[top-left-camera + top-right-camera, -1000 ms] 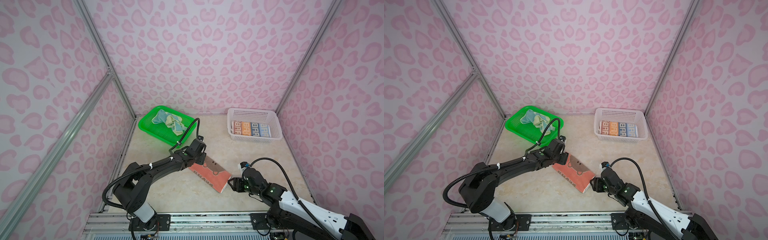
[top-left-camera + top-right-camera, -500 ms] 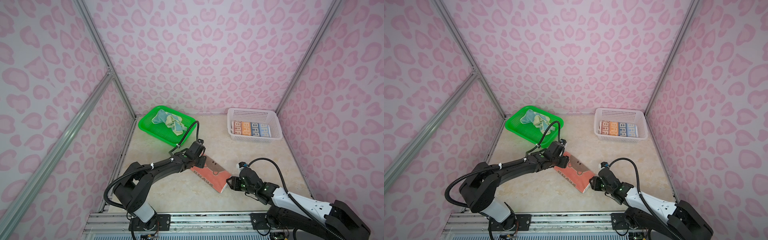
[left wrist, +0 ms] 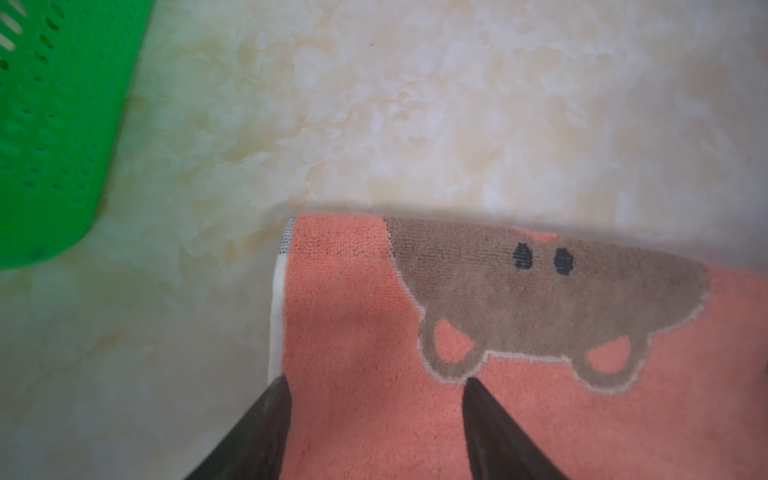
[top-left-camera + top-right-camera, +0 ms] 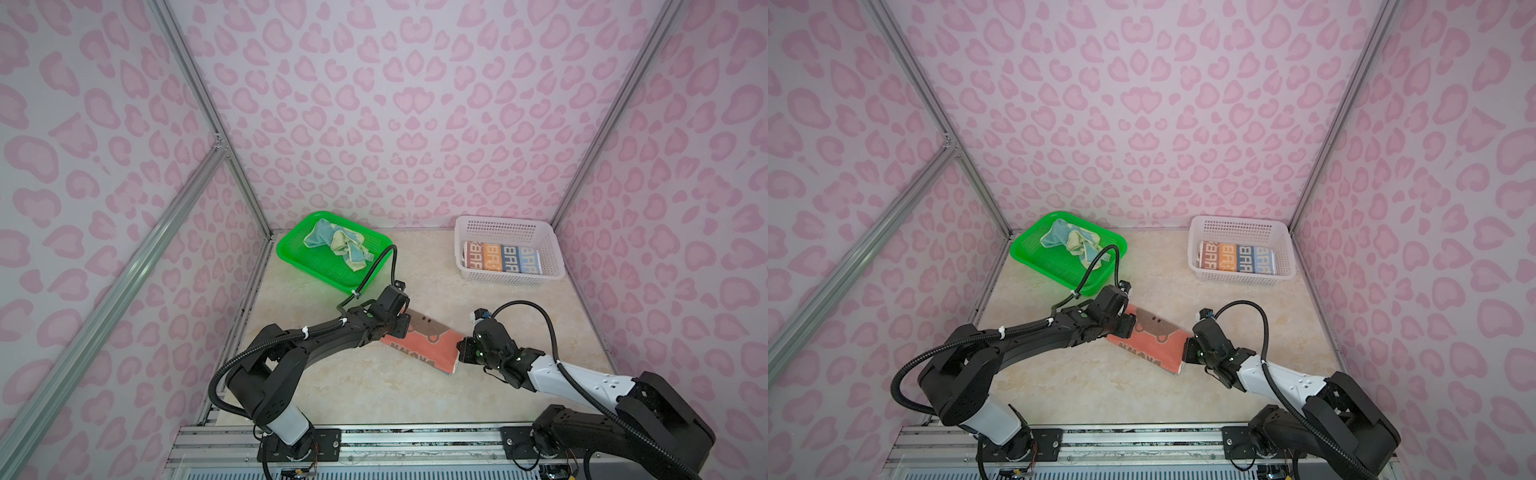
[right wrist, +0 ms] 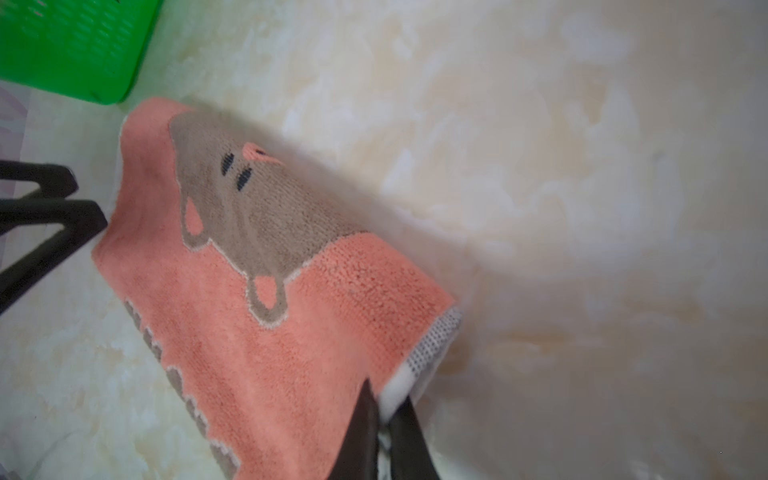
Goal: Fold and stack the towels
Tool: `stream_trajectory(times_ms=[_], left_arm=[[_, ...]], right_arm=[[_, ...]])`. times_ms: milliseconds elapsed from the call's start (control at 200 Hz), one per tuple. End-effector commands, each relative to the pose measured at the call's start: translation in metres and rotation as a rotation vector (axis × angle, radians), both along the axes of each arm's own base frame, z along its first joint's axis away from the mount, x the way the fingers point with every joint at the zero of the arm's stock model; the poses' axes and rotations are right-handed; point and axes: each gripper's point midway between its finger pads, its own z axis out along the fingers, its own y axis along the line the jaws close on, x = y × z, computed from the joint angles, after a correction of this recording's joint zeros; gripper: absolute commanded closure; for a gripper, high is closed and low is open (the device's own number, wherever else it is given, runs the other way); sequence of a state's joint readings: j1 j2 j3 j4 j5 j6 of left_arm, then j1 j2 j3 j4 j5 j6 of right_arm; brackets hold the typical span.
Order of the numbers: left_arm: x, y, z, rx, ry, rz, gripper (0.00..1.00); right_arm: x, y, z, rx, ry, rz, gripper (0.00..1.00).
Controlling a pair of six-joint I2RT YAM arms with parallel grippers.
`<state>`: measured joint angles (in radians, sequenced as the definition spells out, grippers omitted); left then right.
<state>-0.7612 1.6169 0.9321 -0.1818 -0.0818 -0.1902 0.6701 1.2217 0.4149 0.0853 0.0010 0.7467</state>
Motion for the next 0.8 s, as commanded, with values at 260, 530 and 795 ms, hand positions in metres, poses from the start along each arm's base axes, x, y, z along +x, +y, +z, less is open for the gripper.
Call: stream_trajectory(times_ms=[260, 530, 795], left_arm=[[0.007, -0.009, 0.004, -0.047, -0.019, 0.014, 0.32], [0.009, -0.016, -0.008, -0.056, 0.016, 0.026, 0.33], [0.003, -0.013, -0.033, -0.043, 0.070, 0.043, 0.33]], right_arm=[[0.055, -0.010, 0.004, -0.115, -0.015, 0.134, 0.81], [0.058, -0.006, -0.011, -0.013, 0.070, 0.117, 0.55], [0.044, -0.025, -0.010, -0.063, 0.106, 0.090, 0.43]])
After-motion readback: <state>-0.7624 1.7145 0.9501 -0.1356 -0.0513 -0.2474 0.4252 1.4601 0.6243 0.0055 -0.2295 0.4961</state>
